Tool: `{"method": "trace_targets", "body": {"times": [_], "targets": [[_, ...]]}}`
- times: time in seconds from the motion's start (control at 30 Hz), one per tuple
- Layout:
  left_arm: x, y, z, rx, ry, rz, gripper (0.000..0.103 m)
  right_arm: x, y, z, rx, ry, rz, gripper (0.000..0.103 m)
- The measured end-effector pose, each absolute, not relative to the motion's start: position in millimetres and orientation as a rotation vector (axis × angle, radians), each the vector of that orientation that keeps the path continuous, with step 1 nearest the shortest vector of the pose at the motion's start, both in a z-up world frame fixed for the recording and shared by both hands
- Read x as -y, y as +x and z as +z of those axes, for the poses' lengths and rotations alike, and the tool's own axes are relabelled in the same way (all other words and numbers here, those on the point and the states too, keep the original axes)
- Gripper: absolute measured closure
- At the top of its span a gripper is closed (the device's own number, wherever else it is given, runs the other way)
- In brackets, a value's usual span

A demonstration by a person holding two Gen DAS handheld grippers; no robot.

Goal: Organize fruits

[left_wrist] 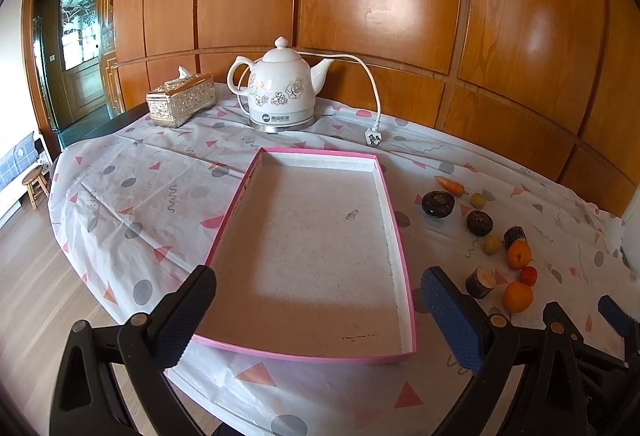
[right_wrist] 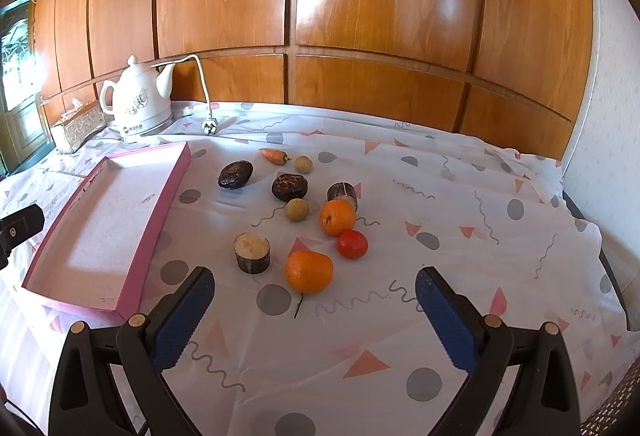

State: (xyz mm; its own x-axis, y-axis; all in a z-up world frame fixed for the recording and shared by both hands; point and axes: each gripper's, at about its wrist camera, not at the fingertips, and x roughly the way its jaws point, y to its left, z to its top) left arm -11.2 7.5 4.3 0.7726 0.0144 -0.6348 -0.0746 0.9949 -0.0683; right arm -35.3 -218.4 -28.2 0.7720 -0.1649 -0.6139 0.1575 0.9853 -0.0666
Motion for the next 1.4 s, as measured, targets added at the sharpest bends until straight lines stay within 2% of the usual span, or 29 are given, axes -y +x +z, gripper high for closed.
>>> {"method": "trace_targets", "body": {"times": [1.4], "targets": [[7, -5, 0, -0.720, -0.056, 0.007, 0.000, 223, -33, -30, -0.649, -0.016, -0.180, 0.001]]}}
